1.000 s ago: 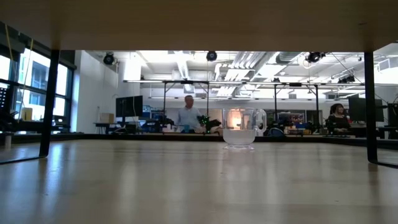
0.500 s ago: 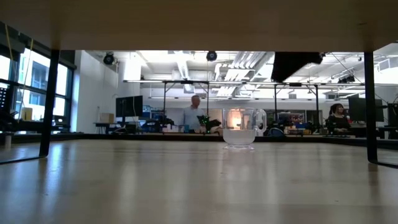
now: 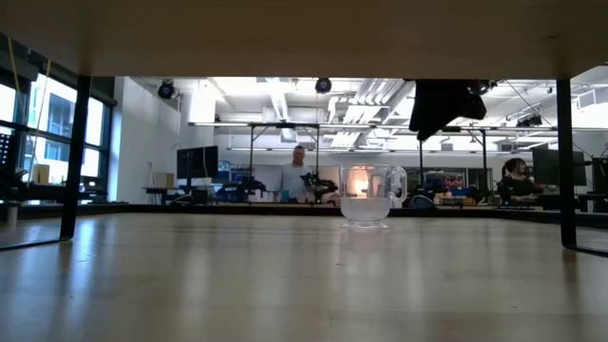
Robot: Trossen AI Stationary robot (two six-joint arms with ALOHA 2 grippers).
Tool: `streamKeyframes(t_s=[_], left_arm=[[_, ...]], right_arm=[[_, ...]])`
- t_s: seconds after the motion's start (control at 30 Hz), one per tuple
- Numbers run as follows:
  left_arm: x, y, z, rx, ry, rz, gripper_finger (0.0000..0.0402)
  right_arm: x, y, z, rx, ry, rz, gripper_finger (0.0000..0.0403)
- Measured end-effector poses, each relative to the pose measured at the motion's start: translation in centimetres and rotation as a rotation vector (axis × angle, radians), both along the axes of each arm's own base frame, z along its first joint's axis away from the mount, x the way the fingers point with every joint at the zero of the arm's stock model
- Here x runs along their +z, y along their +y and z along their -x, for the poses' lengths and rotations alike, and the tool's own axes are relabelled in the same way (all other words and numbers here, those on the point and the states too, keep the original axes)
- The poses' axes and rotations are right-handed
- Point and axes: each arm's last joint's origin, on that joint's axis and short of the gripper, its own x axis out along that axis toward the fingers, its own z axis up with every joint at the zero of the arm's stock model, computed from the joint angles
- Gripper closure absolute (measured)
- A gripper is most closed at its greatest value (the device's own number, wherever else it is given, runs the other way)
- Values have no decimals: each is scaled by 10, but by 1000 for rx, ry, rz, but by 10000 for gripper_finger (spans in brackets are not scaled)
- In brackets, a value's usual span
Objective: Stack small to large cups/mugs on shelf
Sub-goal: Put the transparent mug on the shelf
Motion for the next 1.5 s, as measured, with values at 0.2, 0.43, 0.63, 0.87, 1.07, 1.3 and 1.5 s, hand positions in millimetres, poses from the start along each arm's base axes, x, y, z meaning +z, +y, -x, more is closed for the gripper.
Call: streamKeyframes(t_s=[0.2, 0.43, 0.63, 0.87, 1.07, 1.3, 1.5], left_arm=[[0, 0, 0, 0, -2, 1, 277], [0, 0, 0, 1, -14, 10, 277], [0, 0, 0, 3, -21, 12, 277], [-1, -1, 0, -22, -2, 45, 277], [-3, -2, -2, -78, 44, 120, 277], [-1, -4, -4, -82, 8, 145, 277], [-1, -4, -4, -78, 5, 140, 277]], right_arm=[[-1, 0, 0, 3, 4, -3, 295], [-3, 1, -3, 61, -4, -22, 295], [-12, 2, -12, 99, 3, -30, 295], [-22, 2, -18, 113, 26, -41, 295], [-22, 0, -18, 120, 27, -8, 295], [-24, -5, -20, 119, 27, 32, 295], [-32, -6, -26, 129, 41, 27, 295]])
